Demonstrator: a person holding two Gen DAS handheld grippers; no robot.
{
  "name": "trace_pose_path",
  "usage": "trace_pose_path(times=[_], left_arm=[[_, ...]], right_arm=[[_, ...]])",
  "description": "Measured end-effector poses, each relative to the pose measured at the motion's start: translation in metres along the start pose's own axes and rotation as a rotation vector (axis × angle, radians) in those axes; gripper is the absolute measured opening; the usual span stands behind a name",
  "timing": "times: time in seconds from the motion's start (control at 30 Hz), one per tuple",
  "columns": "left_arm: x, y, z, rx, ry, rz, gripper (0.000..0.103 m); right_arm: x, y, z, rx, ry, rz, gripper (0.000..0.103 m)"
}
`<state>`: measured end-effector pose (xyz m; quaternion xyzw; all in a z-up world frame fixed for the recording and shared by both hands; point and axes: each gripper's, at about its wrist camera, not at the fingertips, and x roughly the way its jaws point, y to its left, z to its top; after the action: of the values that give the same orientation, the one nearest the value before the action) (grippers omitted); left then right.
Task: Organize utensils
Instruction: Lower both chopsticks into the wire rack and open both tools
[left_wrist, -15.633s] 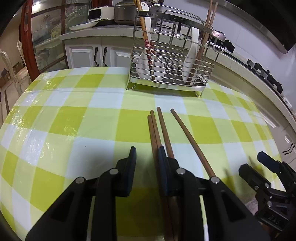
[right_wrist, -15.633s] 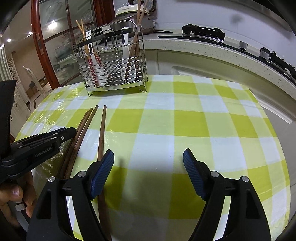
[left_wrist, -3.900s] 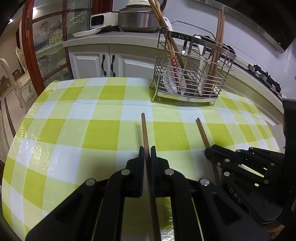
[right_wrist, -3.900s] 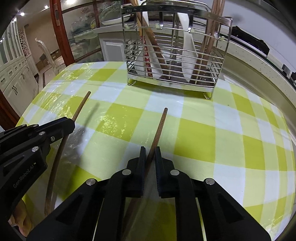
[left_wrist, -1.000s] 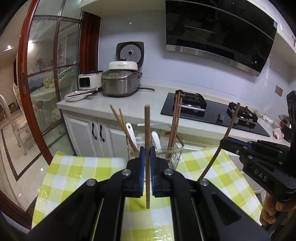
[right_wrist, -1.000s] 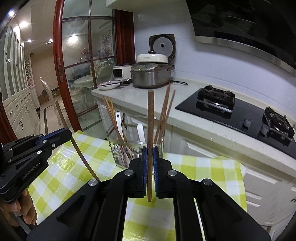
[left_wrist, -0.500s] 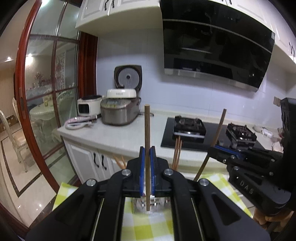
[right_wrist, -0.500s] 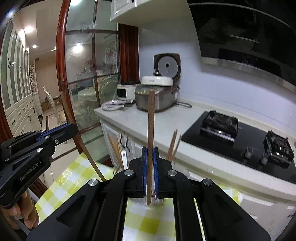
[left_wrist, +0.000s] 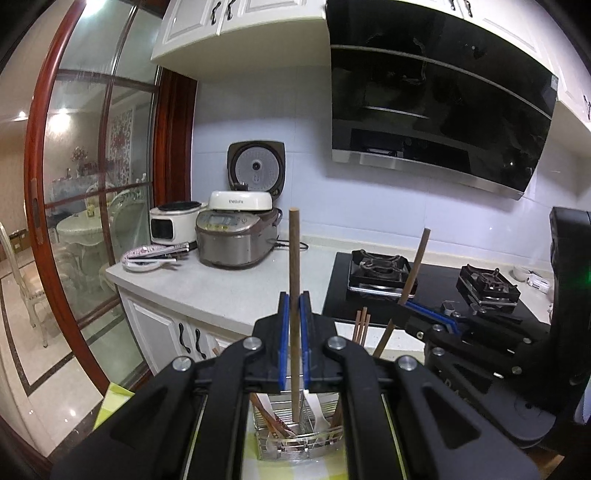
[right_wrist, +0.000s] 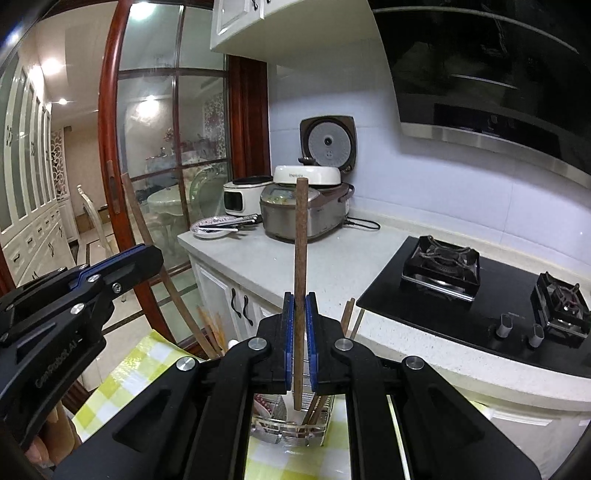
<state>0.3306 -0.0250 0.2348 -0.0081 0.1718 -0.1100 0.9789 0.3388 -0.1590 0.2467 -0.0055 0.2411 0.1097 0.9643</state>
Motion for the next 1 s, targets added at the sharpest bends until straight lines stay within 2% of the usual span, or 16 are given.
trace_pose_path(times=[0.33,0.53,0.7,0.8,0.87,1.0], left_arm=[[0.053,0.017,-0.039,-0.074,0.05,0.007,0.006],[0.082,0.025,-0.071,-0.122,0.124,-0.005,0.006],[0.099,0.026,-0.09,-0.117,0.179,-0.007,0.006],[0.1,0.025,-0.097,-0.108,0.191,-0.004,0.012],[0.1,0.025,-0.101,-0.104,0.199,0.003,0.02],[0.094,0.027,-0.109,-0.103,0.21,0.01,0.028]], right_arm=[[0.047,-0.009,-0.032,0.021,0.044,0.0,0.008],[0.069,-0.012,-0.058,0.027,0.083,0.008,0.008],[0.085,-0.013,-0.08,0.022,0.105,-0.01,0.009],[0.087,-0.014,-0.091,0.014,0.102,-0.034,0.01],[0.087,-0.015,-0.096,0.011,0.103,-0.045,0.01],[0.085,-0.019,-0.104,0.028,0.121,-0.056,0.013]])
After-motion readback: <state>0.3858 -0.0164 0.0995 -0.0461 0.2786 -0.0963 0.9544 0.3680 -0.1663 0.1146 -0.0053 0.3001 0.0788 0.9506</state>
